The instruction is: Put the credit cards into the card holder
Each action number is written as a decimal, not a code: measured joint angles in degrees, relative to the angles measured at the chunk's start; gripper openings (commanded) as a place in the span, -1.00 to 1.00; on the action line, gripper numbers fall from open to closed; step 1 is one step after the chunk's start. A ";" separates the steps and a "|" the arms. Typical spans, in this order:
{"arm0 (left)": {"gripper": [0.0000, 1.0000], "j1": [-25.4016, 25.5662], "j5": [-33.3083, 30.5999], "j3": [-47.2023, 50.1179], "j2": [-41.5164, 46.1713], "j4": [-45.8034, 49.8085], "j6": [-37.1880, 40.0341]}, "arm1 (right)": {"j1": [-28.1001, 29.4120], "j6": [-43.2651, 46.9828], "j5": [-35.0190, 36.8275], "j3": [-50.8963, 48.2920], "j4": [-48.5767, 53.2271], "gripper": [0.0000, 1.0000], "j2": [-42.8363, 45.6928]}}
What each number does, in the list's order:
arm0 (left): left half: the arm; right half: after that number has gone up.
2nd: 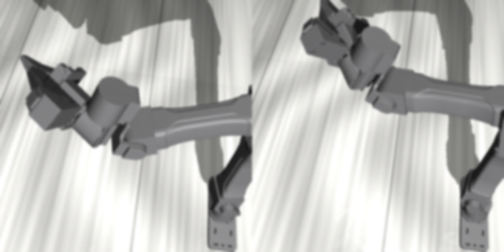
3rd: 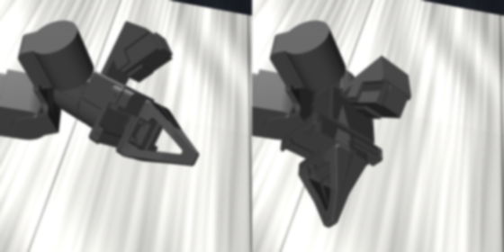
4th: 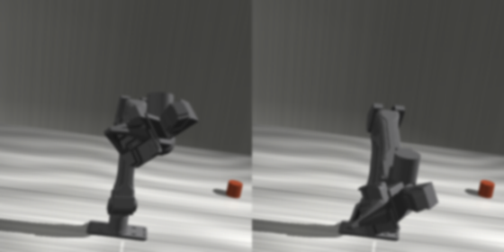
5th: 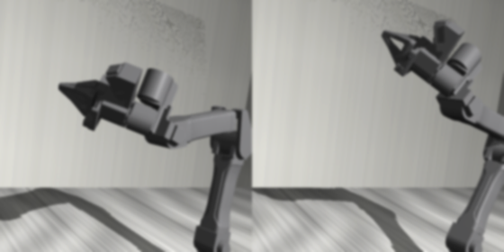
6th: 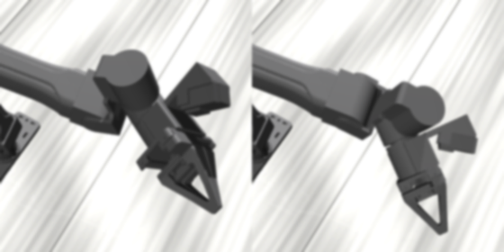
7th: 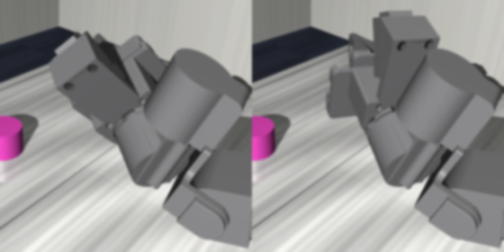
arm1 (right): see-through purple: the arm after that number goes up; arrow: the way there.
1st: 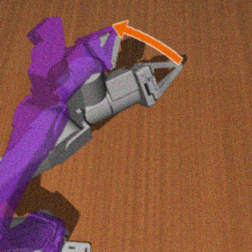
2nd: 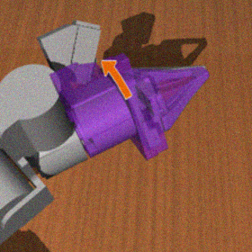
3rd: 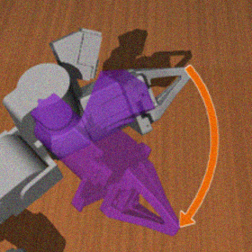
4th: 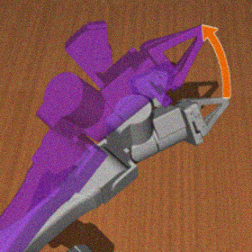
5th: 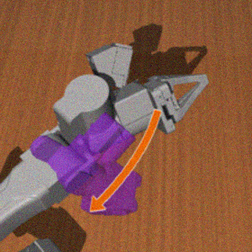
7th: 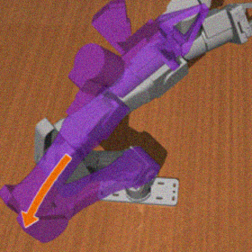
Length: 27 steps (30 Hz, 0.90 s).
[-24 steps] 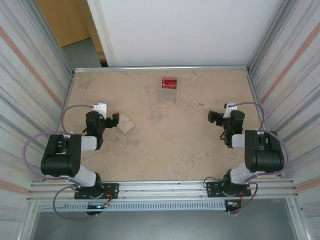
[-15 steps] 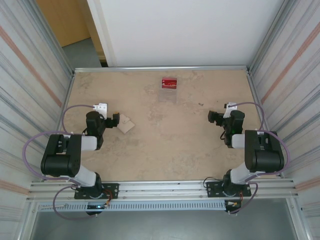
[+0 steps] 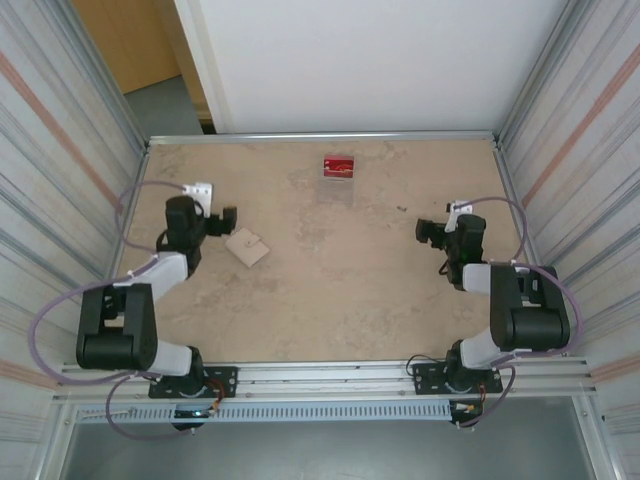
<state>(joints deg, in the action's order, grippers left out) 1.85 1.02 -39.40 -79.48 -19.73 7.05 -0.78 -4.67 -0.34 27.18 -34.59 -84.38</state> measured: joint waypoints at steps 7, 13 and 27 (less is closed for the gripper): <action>0.97 0.00 -0.50 -18.95 9.40 29.38 0.33 | 5.01 -0.94 2.01 19.45 20.02 0.98 4.79; 0.97 -0.52 4.79 -20.09 16.98 46.14 -1.05 | 11.04 -4.57 2.23 41.88 36.89 0.98 -4.24; 0.97 -6.23 14.03 -10.36 21.00 49.00 -1.95 | 21.62 -26.88 6.21 67.12 55.69 0.32 -31.63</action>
<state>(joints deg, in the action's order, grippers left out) -4.38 15.05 -49.76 -58.48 29.28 5.10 20.84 -31.55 5.87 94.30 21.10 -116.01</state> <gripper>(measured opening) 0.986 0.660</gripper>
